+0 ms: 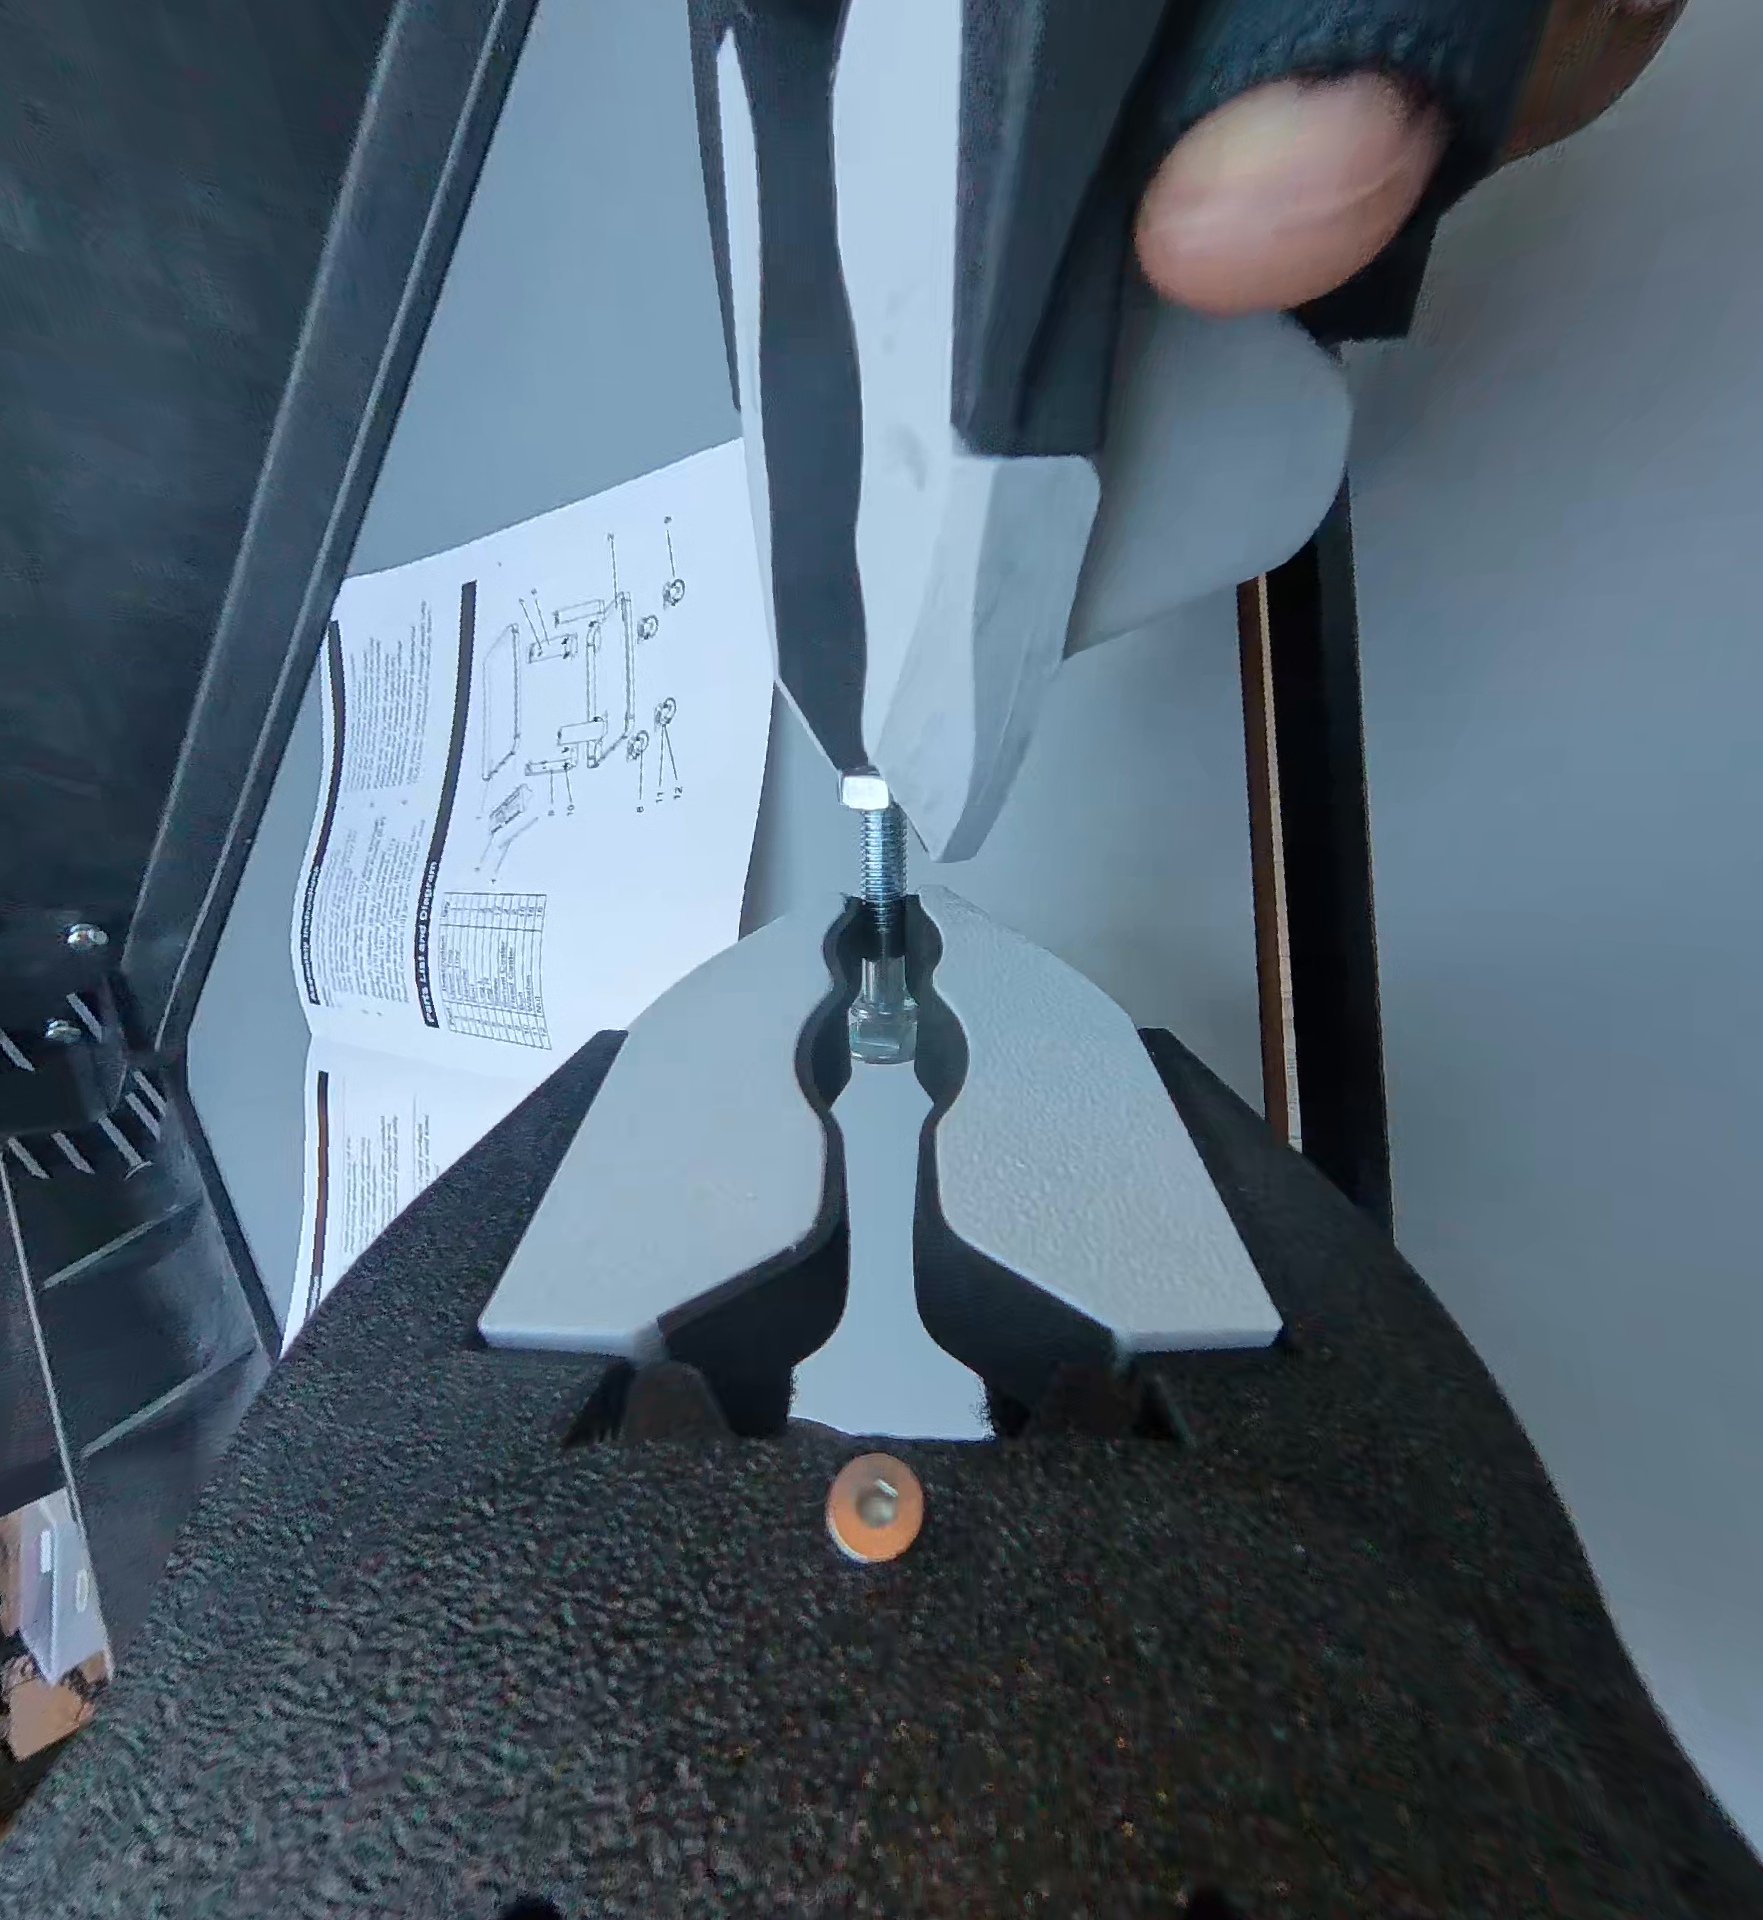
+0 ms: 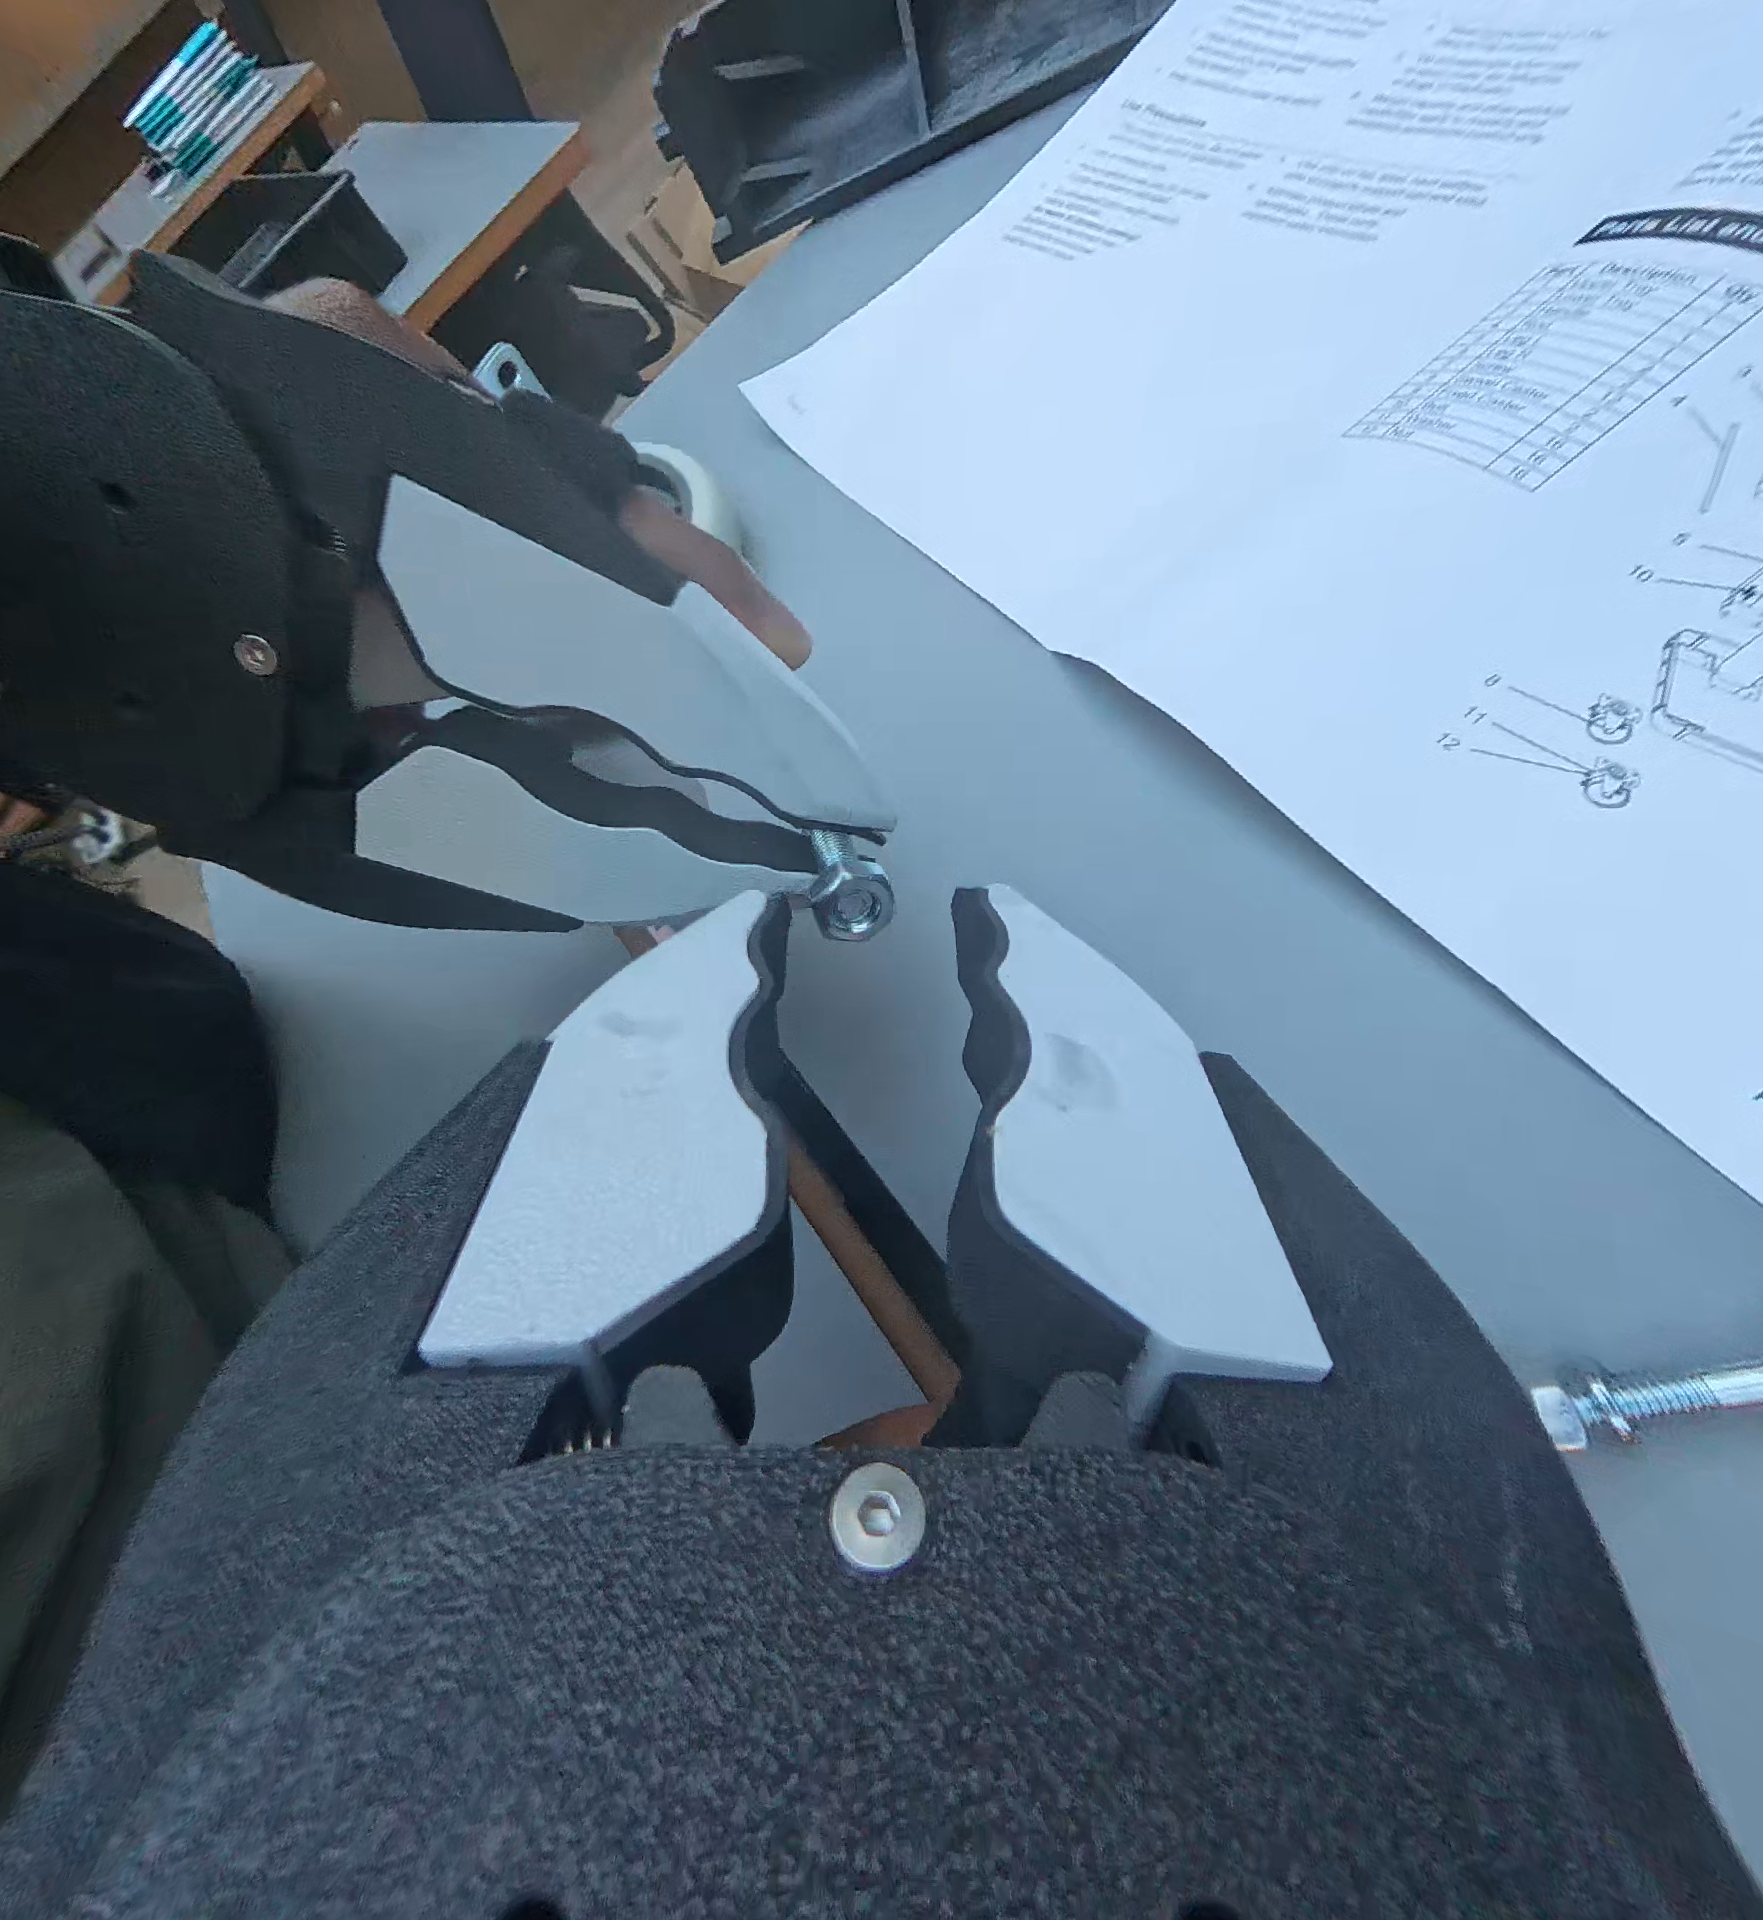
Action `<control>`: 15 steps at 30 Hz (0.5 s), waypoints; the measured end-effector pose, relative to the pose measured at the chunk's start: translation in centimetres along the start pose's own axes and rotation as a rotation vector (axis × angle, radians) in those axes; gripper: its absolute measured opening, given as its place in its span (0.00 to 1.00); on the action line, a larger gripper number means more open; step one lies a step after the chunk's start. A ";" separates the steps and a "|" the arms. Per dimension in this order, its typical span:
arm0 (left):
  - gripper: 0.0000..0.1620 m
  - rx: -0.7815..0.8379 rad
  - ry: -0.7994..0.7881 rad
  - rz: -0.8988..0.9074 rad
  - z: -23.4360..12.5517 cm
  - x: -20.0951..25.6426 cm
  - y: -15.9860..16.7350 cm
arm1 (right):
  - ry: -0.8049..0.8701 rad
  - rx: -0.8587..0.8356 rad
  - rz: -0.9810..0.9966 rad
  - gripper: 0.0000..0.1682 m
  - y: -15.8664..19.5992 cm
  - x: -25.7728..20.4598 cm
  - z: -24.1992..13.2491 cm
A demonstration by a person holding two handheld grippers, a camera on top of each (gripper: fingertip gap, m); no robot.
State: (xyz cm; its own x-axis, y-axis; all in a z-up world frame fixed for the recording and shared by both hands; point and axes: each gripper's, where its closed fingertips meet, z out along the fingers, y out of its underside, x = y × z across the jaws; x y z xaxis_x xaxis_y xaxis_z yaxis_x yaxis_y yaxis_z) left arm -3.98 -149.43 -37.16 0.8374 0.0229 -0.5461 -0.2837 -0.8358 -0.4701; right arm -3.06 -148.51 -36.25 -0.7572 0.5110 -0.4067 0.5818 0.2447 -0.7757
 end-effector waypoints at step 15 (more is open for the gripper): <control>0.12 0.093 0.124 -0.198 -0.8 -0.4 -0.3 | -0.082 -0.021 -0.123 0.10 -0.7 -0.3 0.2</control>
State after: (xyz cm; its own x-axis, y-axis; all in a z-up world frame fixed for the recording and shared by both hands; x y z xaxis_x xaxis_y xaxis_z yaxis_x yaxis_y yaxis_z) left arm -3.82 -149.64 -36.22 0.9301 0.1090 -0.3509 -0.1456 -0.7673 -0.6245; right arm -3.31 -149.01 -35.68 -0.8442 0.4074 -0.3484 0.4890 0.3190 -0.8118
